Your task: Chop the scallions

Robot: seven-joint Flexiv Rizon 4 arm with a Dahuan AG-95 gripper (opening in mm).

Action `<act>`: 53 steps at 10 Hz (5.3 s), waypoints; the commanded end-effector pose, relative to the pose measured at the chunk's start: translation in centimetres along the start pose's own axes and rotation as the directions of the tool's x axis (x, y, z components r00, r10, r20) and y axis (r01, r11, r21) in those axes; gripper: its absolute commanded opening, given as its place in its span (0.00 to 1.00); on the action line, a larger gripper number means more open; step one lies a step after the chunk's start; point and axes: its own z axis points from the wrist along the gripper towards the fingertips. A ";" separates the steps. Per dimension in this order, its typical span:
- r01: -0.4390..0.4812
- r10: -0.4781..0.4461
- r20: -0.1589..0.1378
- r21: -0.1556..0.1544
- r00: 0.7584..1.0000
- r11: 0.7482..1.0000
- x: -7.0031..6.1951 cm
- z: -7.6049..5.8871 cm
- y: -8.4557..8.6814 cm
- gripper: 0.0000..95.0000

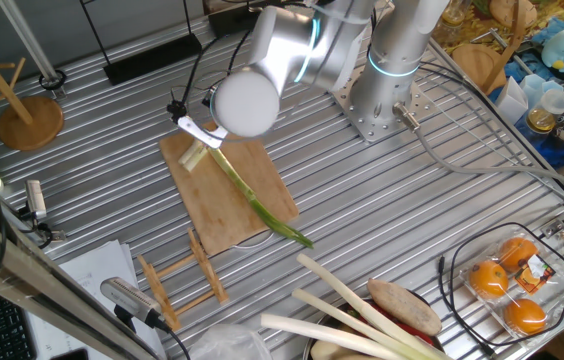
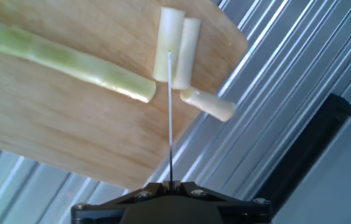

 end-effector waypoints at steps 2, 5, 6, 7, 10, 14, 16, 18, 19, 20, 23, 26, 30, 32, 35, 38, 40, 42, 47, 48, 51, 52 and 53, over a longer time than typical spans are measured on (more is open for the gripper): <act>-0.063 0.063 -0.001 0.026 0.998 0.998 2.4 0.9 -1.0 0.00; -0.096 0.097 -0.014 0.026 0.995 0.995 4.8 1.7 -1.5 0.00; -0.118 0.119 -0.009 0.026 0.993 0.993 5.3 2.3 -1.3 0.00; -0.134 0.134 -0.006 0.024 0.991 0.991 5.4 2.5 -1.3 0.00; -0.157 0.156 0.011 0.031 0.988 0.987 5.3 2.7 -1.3 0.00; -0.159 0.158 0.028 0.051 0.987 0.986 4.0 1.7 -1.8 0.00; -0.167 0.165 0.051 0.047 0.985 0.985 3.4 1.0 -2.0 0.00; -0.168 0.166 0.053 0.032 0.985 0.985 3.0 0.6 -2.1 0.00; -0.178 0.179 0.070 -0.011 0.981 0.984 3.0 0.6 -2.1 0.00; -0.197 0.199 0.060 -0.049 0.978 0.979 3.0 0.6 -2.1 0.00; -0.329 0.331 -0.017 -0.170 0.943 0.929 3.0 0.6 -2.1 0.00; -0.364 0.372 0.025 -0.156 0.928 0.918 3.0 0.6 -2.1 0.00; -0.354 0.354 -0.040 -0.210 0.934 0.911 3.0 0.6 -2.1 0.00; -0.313 0.306 -0.065 -0.203 0.950 0.928 3.0 0.6 -2.1 0.00; -0.255 0.244 -0.089 -0.138 0.966 0.957 3.1 2.4 -2.5 0.00; -0.257 0.243 -0.111 -0.136 0.964 0.957 3.4 3.2 -3.3 0.00; -0.249 0.236 -0.107 -0.140 0.966 0.958 4.3 4.3 -4.3 0.00; -0.224 0.210 -0.104 -0.157 0.972 0.962 4.8 5.2 -5.1 0.00; -0.183 0.154 -0.155 -0.189 0.976 0.965 5.0 5.6 -5.1 0.00; -0.179 0.151 -0.153 -0.191 0.977 0.965 5.0 6.0 -5.1 0.00; -0.171 0.143 -0.154 -0.192 0.978 0.966 5.0 6.1 -5.1 0.00; -0.161 0.131 -0.156 -0.196 0.979 0.967 5.0 6.2 -5.2 0.00; -0.147 0.117 -0.157 -0.199 0.981 0.969 5.0 6.3 -5.2 0.00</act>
